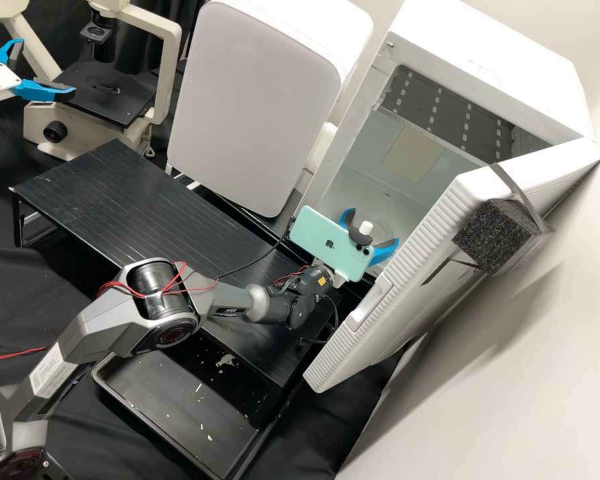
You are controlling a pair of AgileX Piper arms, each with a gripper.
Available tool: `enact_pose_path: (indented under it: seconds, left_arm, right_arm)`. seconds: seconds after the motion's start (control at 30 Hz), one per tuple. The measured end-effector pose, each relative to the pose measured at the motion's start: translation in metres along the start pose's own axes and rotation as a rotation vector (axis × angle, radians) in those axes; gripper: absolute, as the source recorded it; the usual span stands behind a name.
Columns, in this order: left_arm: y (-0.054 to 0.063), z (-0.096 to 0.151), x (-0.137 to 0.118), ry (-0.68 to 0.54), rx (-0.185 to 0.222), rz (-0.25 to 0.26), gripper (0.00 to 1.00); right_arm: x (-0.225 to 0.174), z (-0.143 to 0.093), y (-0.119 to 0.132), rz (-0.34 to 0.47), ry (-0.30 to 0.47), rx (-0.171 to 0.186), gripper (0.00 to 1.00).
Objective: Take the petri dish out of the incubator
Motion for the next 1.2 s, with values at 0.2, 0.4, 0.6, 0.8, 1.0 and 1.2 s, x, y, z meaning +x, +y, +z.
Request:
enact_pose_path:
  seconds: [0.2, 0.4, 0.6, 0.8, 1.0, 1.2]
  left_arm:
    - [0.0, 0.0, 0.0, 0.0, 0.0, 0.0, 1.0]
    - [0.0, 0.0, 0.0, 0.0, 0.0, 0.0, 1.0]
    - [0.0, 0.0, 0.0, 0.0, 0.0, 0.0, 1.0]
    - [0.0, 0.0, 0.0, 0.0, 0.0, 0.0, 1.0]
    - [0.0, 0.0, 0.0, 0.0, 0.0, 0.0, 1.0]
    - [0.0, 0.0, 0.0, 0.0, 0.0, 0.0, 1.0]
  right_arm:
    - [0.001, -0.001, 0.001, -0.006, 0.002, -0.002, 0.0]
    - [0.001, -0.001, 0.001, -0.007, -0.001, 0.0, 0.0]
    - [-0.004, 0.001, -0.004, -0.006, 0.012, 0.027, 0.0]
    - [-0.034, 0.004, -0.01, 0.019, 0.056, 0.069, 0.0]
    - [-0.065, 0.011, -0.01, 0.052, 0.077, 0.101, 0.0]
    - [-0.101, 0.016, -0.013, 0.093, 0.091, 0.146, 0.0]
